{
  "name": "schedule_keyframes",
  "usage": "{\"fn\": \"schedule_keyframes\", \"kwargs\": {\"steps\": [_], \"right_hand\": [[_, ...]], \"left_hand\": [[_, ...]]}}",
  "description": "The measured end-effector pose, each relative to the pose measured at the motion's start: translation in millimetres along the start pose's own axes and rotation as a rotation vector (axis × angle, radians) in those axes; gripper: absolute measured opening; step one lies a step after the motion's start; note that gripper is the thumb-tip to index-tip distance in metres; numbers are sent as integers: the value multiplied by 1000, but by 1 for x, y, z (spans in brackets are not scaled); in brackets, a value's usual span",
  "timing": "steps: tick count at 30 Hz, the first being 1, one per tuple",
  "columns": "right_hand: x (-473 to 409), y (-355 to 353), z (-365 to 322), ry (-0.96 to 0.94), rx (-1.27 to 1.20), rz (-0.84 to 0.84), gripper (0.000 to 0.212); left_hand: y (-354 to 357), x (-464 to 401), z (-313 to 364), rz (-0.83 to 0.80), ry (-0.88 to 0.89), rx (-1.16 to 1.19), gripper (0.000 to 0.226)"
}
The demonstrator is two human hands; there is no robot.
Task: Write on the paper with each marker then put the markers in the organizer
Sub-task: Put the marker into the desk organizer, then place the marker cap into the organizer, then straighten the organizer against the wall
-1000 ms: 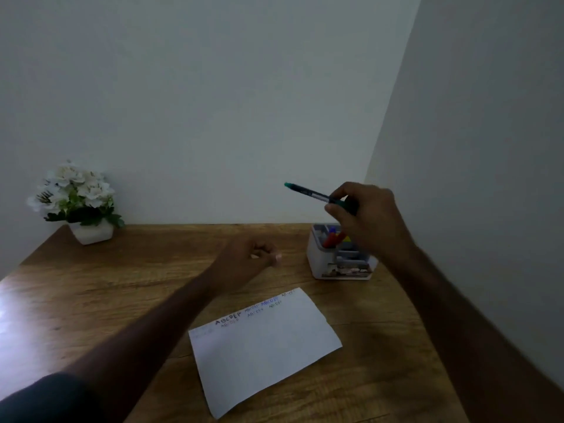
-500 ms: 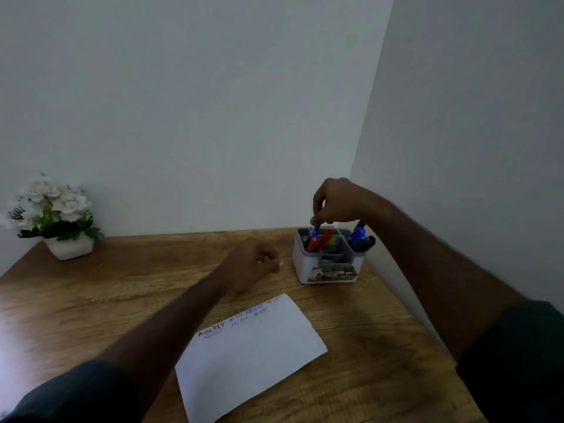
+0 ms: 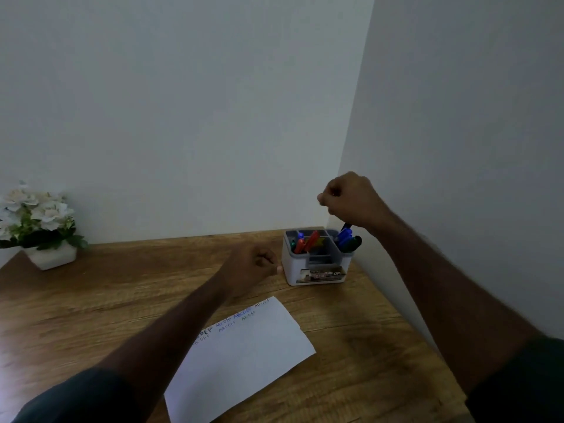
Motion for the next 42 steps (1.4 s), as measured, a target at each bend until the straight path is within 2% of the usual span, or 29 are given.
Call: {"fn": "schedule_keyframes", "kwargs": {"steps": [3,5,8,13,16,21,31,37,42], "right_hand": [[21,-5,37,133,-2,192,18],[37,4,60,219,-25,218,19],[58,29,90,344,-117,178,25],[83,68,107,580,-516,60,30],[85,88,108,713,-793,-52,38],[73,99,107,711,-848,-55,41],[-3,127,145,727,-736,-3,56],[-50,166,173,691,-675,1,89],[-51,176,176,683,-632,-22,93]], "left_hand": [[3,0,2,34,-13,63,13],[5,0,1,52,-61,145,17],[14,3,-2,63,-133,255,31],[30,-2,-9,16,-222,392,51],[40,-6,-10,-26,-248,552,47],[40,-24,-9,25,-200,463,44],[41,-90,-21,62,-224,445,51],[45,-114,-32,80,-254,476,59],[48,-117,-42,40,-260,455,65]]}}
Point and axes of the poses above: each hand's wrist, its own x-axis away from the middle knuckle, its own y-axis out of the palm, z = x × y, the point moved 6 cm from there along -x, towards the middle knuckle, and after that the axes turned 12 degrees about x, right-handed, at the moved point
